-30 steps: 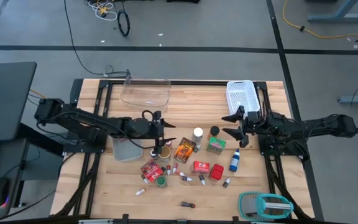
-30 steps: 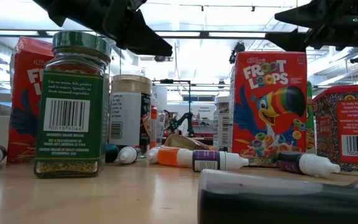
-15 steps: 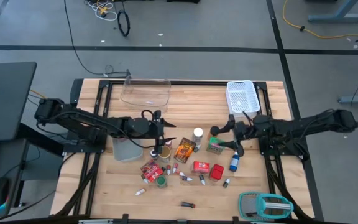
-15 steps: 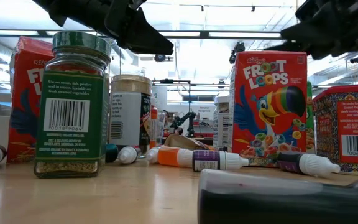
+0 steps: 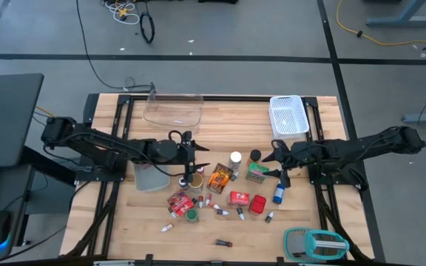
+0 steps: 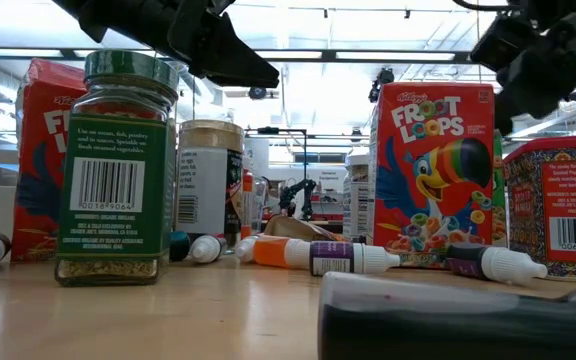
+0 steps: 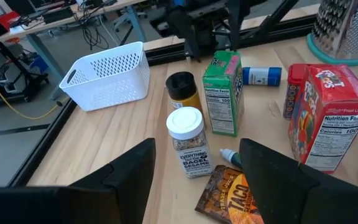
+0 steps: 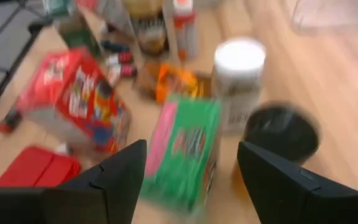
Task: Pick & Place Kitchen Items
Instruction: Put the green cereal box into the gray bin
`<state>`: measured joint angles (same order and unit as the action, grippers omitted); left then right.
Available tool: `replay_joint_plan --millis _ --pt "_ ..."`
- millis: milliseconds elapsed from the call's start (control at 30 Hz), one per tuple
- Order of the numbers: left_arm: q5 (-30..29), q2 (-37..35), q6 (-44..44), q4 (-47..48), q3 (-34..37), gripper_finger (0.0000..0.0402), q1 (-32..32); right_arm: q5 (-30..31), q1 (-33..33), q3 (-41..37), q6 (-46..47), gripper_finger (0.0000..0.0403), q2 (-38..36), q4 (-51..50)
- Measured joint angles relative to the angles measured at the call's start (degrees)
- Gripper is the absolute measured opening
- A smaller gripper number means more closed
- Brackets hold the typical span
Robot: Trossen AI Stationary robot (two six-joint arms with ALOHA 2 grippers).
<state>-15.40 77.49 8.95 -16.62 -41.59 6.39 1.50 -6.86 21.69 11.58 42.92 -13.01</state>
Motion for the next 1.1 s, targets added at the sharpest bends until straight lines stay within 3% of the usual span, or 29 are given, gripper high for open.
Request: replay_joint_plan --millis 233,367,533,700,1000,1100 --pt "0.00 0.00 -0.26 0.00 0.01 0.0242 0.00 3.85 -1.14 0.00 2.07 0.0261 0.07 -2.19" --pt "0.01 0.00 -0.40 0.00 -0.01 0.0242 0.00 3.97 -1.13 0.00 5.21 0.0240 0.07 -2.19" --pt "0.02 0.00 -0.77 0.00 0.01 0.0242 0.00 2.79 -1.12 0.00 7.45 0.0199 0.07 -2.14" --pt "0.02 0.00 -0.73 0.02 0.01 0.0242 0.00 8.53 -1.08 0.00 10.07 0.0153 0.94 -1.79" --pt "0.04 0.00 -0.55 0.04 0.01 0.0242 0.00 8.52 -1.10 0.15 11.31 0.0020 5.09 -0.98" --pt "0.04 0.00 -0.55 0.04 0.01 0.0242 0.00 8.49 -1.10 -0.03 8.88 0.0011 5.19 1.21"
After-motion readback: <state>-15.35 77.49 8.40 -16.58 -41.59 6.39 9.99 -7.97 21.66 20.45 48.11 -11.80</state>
